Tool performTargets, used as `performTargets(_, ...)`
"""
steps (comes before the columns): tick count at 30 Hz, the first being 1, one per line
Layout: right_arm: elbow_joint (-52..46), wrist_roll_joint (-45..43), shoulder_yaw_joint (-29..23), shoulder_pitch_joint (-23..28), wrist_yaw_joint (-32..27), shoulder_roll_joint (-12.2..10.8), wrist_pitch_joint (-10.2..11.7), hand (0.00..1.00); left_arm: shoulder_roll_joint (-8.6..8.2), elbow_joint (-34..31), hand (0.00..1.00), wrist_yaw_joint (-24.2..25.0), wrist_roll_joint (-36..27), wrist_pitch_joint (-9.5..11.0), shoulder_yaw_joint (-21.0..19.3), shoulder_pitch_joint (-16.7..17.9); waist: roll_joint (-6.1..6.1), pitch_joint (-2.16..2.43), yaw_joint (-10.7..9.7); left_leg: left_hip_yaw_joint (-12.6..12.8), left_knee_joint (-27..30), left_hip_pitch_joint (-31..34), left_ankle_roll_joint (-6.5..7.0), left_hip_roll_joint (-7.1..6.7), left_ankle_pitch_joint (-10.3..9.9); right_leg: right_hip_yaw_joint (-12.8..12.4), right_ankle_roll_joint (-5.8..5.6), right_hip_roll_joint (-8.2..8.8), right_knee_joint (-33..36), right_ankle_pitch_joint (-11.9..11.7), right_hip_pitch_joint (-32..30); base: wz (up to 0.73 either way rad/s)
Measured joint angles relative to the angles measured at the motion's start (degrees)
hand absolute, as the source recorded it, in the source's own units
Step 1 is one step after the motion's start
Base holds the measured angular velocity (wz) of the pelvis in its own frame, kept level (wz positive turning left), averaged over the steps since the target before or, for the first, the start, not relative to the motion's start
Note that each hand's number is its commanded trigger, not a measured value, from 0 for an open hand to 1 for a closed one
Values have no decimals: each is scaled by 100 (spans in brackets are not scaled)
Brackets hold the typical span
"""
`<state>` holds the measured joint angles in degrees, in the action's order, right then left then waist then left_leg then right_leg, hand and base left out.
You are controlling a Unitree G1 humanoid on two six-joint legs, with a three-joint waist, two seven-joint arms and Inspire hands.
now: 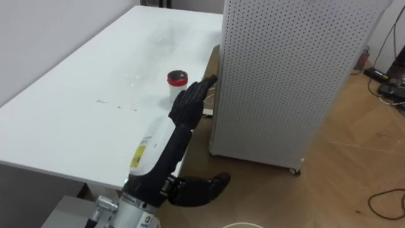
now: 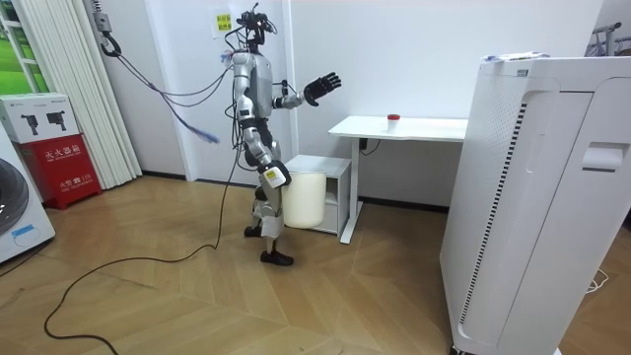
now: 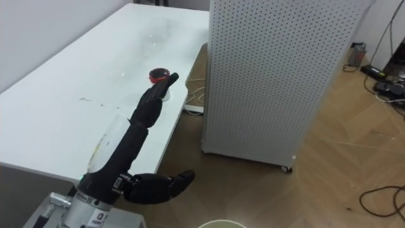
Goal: Pick garbage
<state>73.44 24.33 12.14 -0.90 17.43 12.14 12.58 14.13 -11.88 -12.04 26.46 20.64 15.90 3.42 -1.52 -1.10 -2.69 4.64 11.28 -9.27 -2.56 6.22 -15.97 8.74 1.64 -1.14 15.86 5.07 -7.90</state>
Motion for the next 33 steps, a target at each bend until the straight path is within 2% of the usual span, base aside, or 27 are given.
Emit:
performTargets(6,-254,2,-8,156,-28,-43,0,100,-19,218,0,-273,-234,21,-173,377,-35,15,10,85,-3,6,0,-1,0,-3,-10,-1,-31,-17,-4,-2)
performTargets(8,-266,-2,-5,156,-25,-63,-1,100,-13,314,0,-321,-264,20,-224,393,-41,24,12,90,-3,8,0,-1,0,-2,-12,0,-36,-18,-4,0)
performTargets(10,-291,-3,-1,170,-18,-75,-7,100,-13,362,0,-372,-356,20,-245,393,-36,39,19,96,-3,7,0,0,0,-1,-16,-1,-47,-21,2,0)
performTargets(14,-310,-1,2,232,-16,-74,-21,100,-13,458,0,-516,-739,19,-246,392,-1,101,24,96,0,-19,0,9,0,0,-19,-14,-104,-39,55,0)
performTargets(17,-310,-1,-5,270,-18,-74,-31,100,-13,540,0,-540,-882,9,-252,394,15,123,22,96,5,-46,-1,13,1,15,-20,-15,-124,-41,101,1)
performTargets(25,-311,3,-69,268,-17,-76,-119,100,-29,627,0,-534,-893,-28,-272,397,51,97,26,95,1,-45,-1,15,1,22,-18,-11,-125,-52,108,0)
performTargets(29,-312,-9,-107,264,-18,-86,-147,100,-151,726,0,-533,-894,-19,-388,395,20,59,104,119,86,-36,-1,23,1,25,12,-7,-33,-24,67,-6)
performTargets(30,-310,-5,-110,236,-17,-106,-161,100,-174,878,0,-539,-896,-17,-461,394,-43,34,163,209,229,-14,-15,22,-8,59,40,8,158,93,13,-19)
performTargets(31,-306,-3,-106,217,-16,-127,-180,100,-189,978,0,-539,-901,-18,-479,399,-84,29,202,284,396,29,-51,29,-30,114,110,1,282,183,-11,-25)
performTargets(32,-291,-6,-104,199,-8,-165,-220,100,-194,1172,0,-529,-899,-34,-563,419,-156,22,260,319,988,220,-135,45,-86,194,243,4,496,344,-35,-38)
performTargets(33,-284,-13,-82,219,-4,-165,-223,100,-198,1245,0,-518,-887,-64,-615,458,-211,13,351,264,1866,536,-145,111,-99,209,340,-2,599,428,-31,-38)
